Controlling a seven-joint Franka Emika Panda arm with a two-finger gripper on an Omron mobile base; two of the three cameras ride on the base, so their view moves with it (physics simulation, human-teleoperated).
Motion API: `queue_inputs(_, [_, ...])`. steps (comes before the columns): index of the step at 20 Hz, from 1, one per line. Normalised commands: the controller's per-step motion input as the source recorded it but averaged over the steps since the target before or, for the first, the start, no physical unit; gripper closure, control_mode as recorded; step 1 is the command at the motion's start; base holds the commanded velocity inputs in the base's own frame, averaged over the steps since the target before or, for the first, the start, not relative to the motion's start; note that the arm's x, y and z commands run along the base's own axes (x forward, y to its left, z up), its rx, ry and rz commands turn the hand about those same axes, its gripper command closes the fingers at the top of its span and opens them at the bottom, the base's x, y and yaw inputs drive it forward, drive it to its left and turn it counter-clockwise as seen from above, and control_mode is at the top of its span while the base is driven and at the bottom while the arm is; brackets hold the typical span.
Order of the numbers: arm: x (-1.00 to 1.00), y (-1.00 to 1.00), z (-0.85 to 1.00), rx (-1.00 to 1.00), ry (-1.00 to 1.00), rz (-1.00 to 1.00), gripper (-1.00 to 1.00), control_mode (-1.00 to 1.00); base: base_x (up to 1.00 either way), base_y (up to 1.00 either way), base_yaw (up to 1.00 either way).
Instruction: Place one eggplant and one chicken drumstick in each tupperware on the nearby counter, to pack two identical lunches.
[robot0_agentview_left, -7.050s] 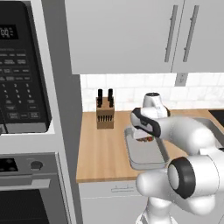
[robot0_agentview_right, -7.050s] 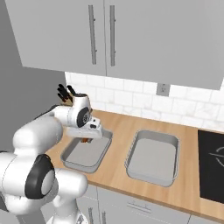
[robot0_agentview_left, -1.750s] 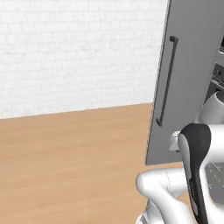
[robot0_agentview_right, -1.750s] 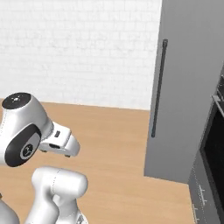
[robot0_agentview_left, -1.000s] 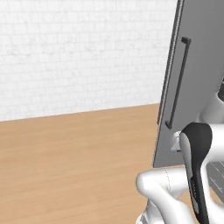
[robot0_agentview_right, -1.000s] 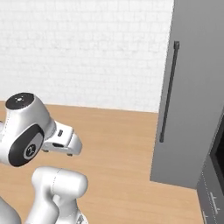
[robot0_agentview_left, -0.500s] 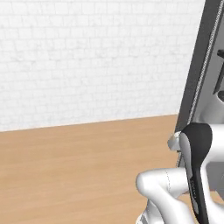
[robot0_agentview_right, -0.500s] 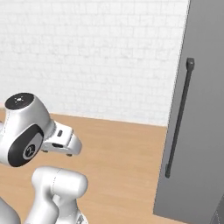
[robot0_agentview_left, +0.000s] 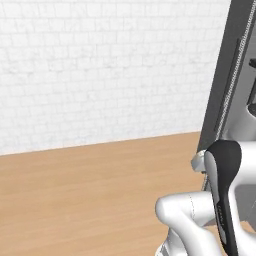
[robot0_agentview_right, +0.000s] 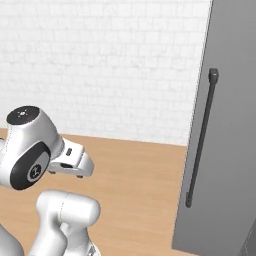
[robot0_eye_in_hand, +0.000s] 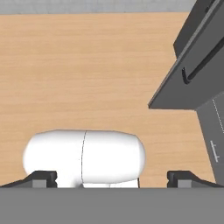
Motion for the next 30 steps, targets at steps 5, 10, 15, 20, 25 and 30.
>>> queue_inputs(5, [0.0,0.0,0.0,0.0,0.0,0.0,-1.0,1.0,0.98,0.41,-0.29])
queue_inputs(10, [0.0,0.0,0.0,0.0,0.0,0.0,-1.0,1.0,1.0,0.0,0.03])
queue_inputs(15, [0.0,0.0,0.0,0.0,0.0,0.0,-1.0,1.0,1.0,0.09,-0.01])
queue_inputs(20, [0.0,0.0,0.0,0.0,0.0,0.0,-1.0,1.0,0.61,0.53,-0.8])
queue_inputs(25, [0.0,0.0,0.0,0.0,0.0,0.0,-1.0,1.0,0.45,0.45,-0.87])
queue_inputs(30, [0.0,0.0,0.0,0.0,0.0,0.0,-1.0,1.0,0.48,0.5,-0.84])
